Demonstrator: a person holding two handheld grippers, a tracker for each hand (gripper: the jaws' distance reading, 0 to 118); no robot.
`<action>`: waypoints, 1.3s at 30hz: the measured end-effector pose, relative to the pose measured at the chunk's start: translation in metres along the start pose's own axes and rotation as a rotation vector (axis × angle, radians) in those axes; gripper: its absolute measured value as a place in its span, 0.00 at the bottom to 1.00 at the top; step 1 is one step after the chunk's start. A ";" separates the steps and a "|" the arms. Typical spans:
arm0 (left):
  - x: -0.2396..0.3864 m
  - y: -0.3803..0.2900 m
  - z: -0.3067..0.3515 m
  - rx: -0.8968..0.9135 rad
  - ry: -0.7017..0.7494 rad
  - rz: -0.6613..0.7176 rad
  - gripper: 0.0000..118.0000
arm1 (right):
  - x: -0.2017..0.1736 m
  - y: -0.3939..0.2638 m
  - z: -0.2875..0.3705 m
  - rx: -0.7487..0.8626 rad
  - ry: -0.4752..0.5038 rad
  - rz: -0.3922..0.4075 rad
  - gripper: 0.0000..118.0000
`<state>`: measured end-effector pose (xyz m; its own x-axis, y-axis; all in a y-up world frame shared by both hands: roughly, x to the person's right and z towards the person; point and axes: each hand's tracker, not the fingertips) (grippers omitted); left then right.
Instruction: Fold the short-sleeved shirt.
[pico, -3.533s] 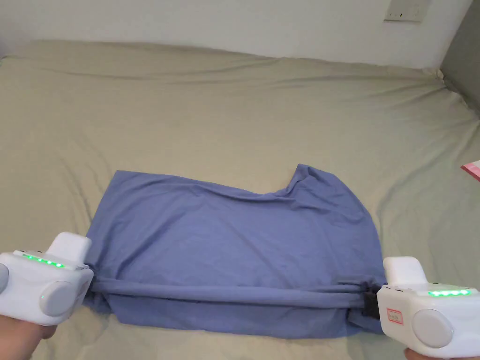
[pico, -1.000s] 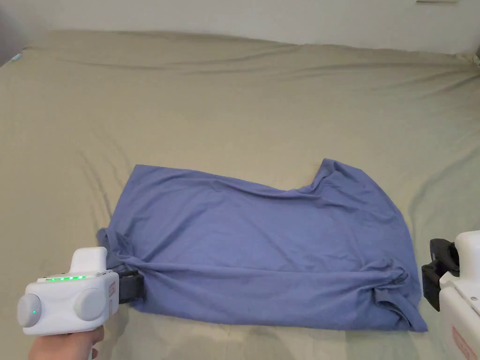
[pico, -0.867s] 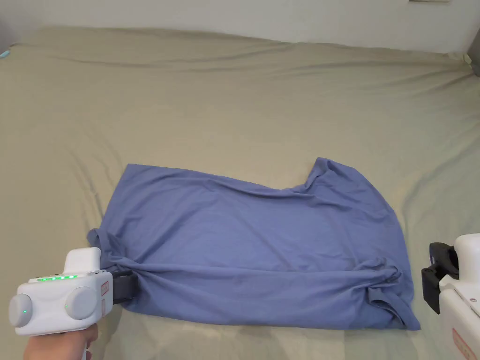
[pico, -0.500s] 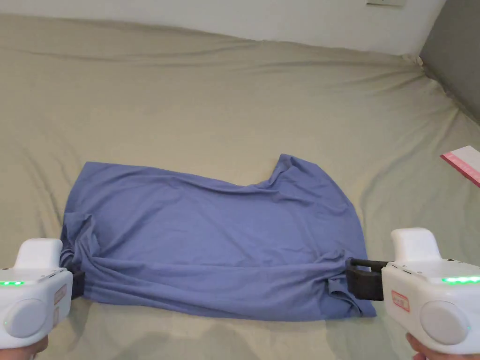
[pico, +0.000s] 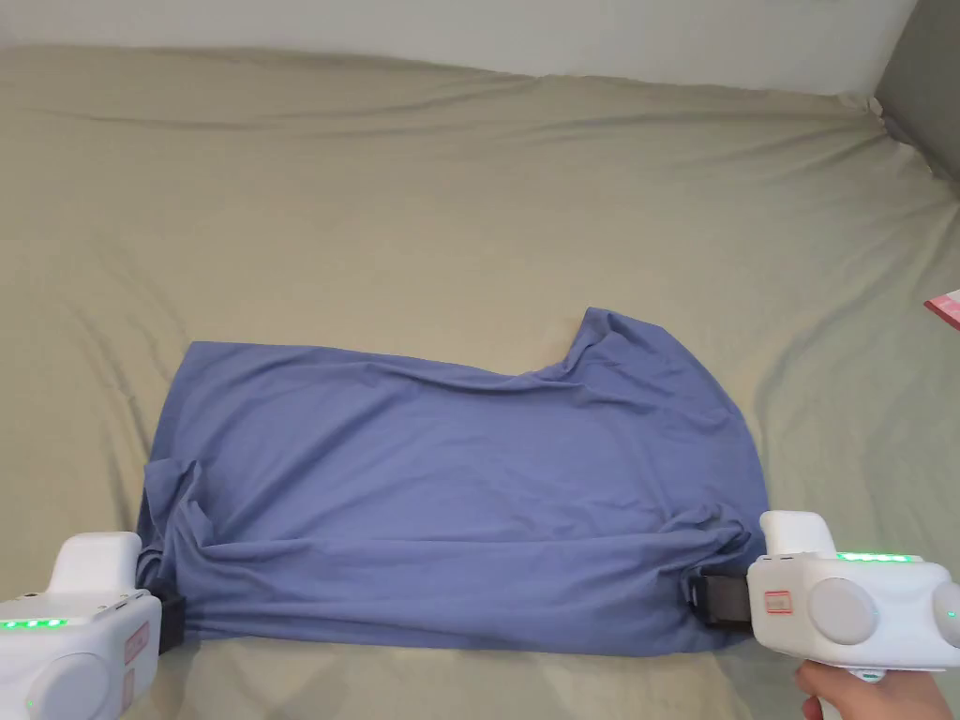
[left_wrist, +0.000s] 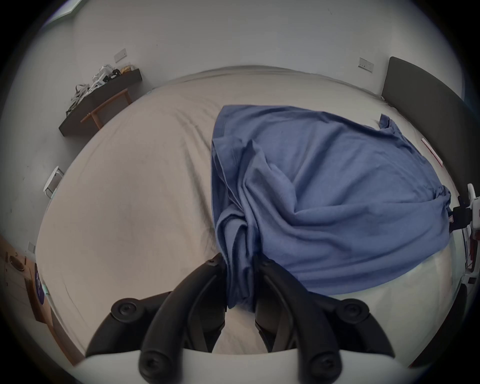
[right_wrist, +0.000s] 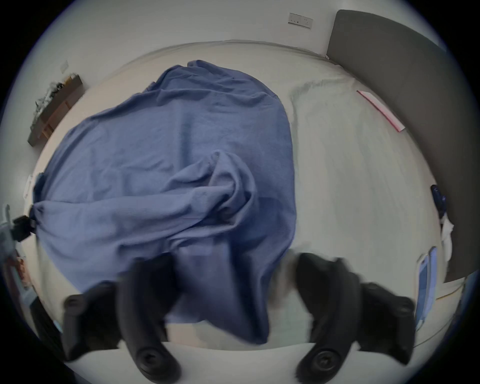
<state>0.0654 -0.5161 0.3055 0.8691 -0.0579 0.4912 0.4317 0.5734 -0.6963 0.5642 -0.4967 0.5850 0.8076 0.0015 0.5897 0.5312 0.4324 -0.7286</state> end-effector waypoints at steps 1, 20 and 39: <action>0.000 -0.002 -0.005 -0.002 0.001 -0.003 0.14 | 0.002 0.000 0.002 0.010 0.059 -0.017 0.57; -0.017 0.016 0.093 0.123 0.006 -0.127 0.14 | 0.007 -0.027 0.131 0.068 0.056 -0.058 0.11; -0.034 -0.073 0.062 -0.134 0.009 -0.094 0.49 | 0.014 -0.099 0.066 -0.145 -0.033 -0.129 0.67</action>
<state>-0.0108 -0.5051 0.3718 0.8251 -0.1134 0.5534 0.5391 0.4508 -0.7114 0.5055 -0.4800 0.6882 0.7230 -0.0145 0.6907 0.6628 0.2964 -0.6876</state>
